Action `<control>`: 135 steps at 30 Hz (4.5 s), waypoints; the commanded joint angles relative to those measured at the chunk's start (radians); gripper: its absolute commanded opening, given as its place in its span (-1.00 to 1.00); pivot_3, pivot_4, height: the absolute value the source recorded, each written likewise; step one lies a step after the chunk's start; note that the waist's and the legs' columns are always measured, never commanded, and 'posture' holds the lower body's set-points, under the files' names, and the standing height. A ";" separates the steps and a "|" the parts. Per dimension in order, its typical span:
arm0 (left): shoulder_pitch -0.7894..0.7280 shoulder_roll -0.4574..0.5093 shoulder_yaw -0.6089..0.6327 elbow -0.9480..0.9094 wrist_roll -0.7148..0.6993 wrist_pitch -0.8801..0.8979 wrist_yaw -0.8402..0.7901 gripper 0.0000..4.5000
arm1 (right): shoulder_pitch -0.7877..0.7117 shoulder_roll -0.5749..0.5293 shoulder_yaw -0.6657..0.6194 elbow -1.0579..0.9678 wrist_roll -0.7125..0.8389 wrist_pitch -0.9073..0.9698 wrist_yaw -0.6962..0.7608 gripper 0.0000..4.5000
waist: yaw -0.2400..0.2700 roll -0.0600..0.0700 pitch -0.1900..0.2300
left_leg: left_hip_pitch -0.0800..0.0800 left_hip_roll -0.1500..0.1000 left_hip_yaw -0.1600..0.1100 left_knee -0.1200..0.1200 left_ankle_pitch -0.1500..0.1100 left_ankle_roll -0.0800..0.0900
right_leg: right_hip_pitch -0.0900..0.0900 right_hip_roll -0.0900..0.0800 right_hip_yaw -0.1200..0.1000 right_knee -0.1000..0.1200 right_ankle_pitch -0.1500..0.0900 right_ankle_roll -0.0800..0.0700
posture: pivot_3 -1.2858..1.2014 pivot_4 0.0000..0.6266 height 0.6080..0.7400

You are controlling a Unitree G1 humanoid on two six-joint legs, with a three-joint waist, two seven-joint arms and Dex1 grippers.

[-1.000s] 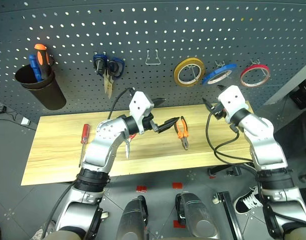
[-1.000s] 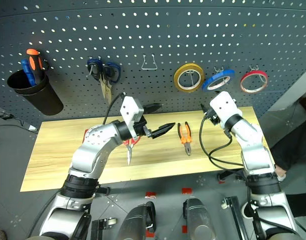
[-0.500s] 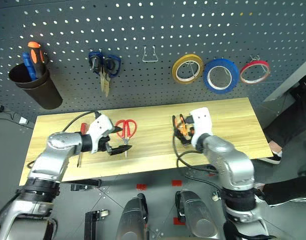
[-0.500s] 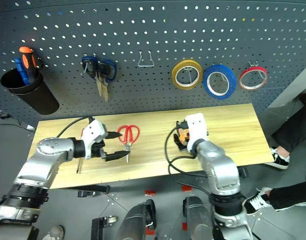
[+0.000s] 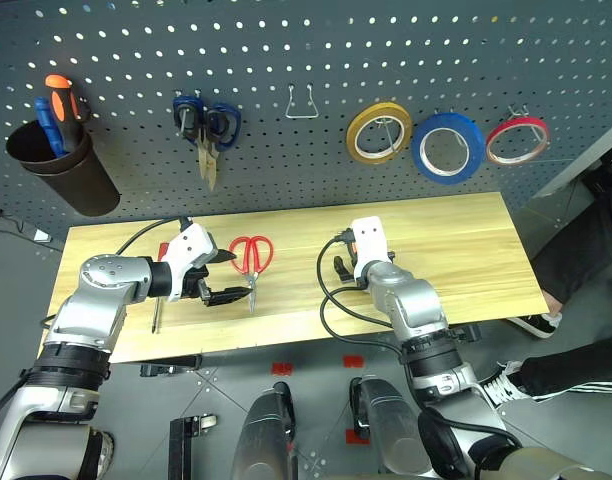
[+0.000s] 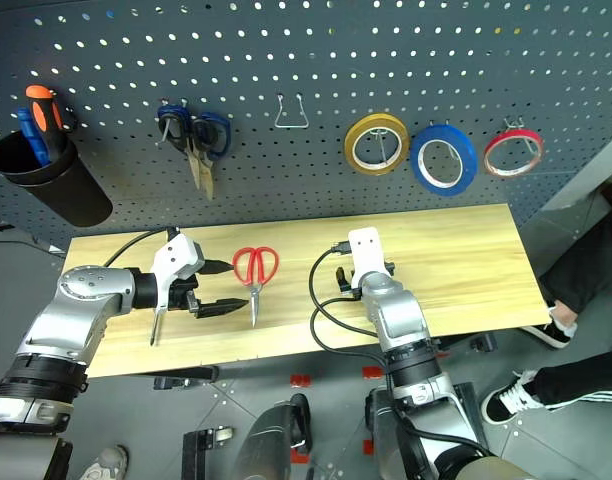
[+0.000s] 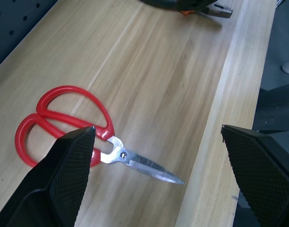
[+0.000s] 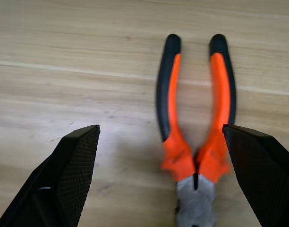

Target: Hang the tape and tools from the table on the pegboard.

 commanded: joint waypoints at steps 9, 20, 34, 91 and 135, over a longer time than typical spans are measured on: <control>-0.002 0.010 0.021 -0.029 0.003 -0.002 -0.008 1.00 | -0.070 -0.027 -0.057 0.231 0.015 -0.083 0.003 0.97 | 0.003 -0.001 0.002 | 0.000 0.000 0.000 0.001 0.000 0.000 | 0.001 0.000 0.000 0.002 0.000 0.000 | -0.11 0.22 1.00; -0.010 -0.002 0.025 -0.013 0.005 -0.020 0.000 1.00 | -0.087 -0.076 -0.015 0.164 -0.011 -0.110 0.057 0.97 | 0.003 -0.001 0.003 | 0.000 0.000 0.000 0.002 0.000 0.000 | 0.000 0.000 0.000 0.002 0.001 -0.001 | -0.13 0.19 1.00; -0.008 -0.008 0.024 0.008 0.005 -0.039 0.012 1.00 | 0.008 -0.099 0.053 -0.075 -0.013 0.006 0.099 0.97 | 0.003 -0.001 0.003 | 0.000 0.000 0.000 0.002 0.000 0.001 | 0.000 0.000 0.000 0.002 0.001 -0.001 | -0.14 0.19 1.00; 0.205 -0.122 0.330 -0.327 -0.327 0.090 0.090 1.00 | 0.076 0.017 0.151 -0.698 0.011 -0.059 0.078 0.12 | -0.010 -0.001 0.004 | -0.002 0.002 -0.002 0.010 -0.001 0.001 | -0.002 0.001 0.001 0.010 0.001 0.000 | -0.15 0.20 1.00; -0.046 -0.194 0.290 -0.530 -0.334 0.213 0.488 1.00 | -0.621 -0.072 0.032 0.489 -0.111 -1.198 -0.025 0.12 | 0.032 -0.004 0.021 | -0.001 0.001 -0.001 0.011 0.002 -0.003 | 0.000 0.000 0.000 0.009 0.001 -0.001 | -0.05 0.21 1.00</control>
